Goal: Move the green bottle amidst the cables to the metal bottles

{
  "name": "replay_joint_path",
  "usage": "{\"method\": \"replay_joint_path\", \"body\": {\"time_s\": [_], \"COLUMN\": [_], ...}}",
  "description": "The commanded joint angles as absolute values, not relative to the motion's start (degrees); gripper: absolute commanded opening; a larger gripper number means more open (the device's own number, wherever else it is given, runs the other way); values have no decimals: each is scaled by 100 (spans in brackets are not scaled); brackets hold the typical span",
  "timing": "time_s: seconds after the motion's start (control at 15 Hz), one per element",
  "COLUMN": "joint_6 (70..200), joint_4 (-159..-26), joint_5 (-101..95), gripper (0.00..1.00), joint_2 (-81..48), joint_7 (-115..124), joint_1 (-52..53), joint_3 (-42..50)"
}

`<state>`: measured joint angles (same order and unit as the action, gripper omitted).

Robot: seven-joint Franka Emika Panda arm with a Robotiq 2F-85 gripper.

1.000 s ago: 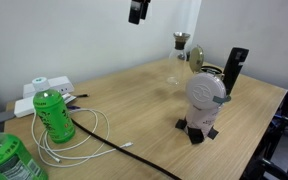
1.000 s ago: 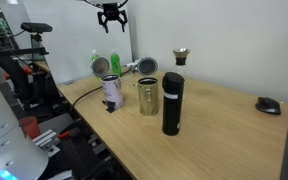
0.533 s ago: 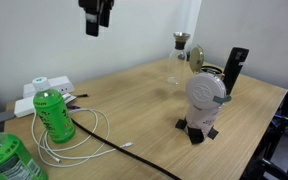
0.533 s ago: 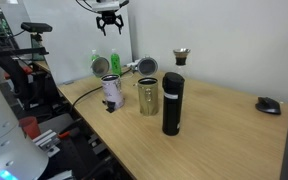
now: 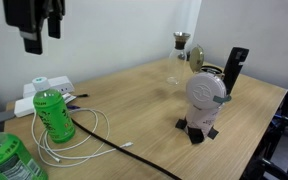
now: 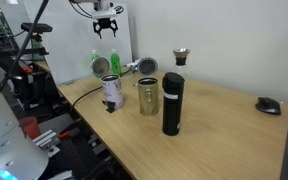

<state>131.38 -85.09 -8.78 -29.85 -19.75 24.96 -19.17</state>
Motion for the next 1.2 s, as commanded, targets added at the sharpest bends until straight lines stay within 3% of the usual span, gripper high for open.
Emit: {"method": "replay_joint_path", "body": {"time_s": [0.0, 0.53, 1.13], "joint_6": [13274, 13769, 13473], "joint_4": [-7916, -7072, -6315], "joint_5": [-1091, -1772, -2111], "gripper": [100, 100, 100], "joint_2": [-3499, -4614, -5281], "joint_7": [-2157, -2138, -2098], "joint_1": [2673, 3156, 3375], "joint_3": [-1886, -1538, -1095]}}
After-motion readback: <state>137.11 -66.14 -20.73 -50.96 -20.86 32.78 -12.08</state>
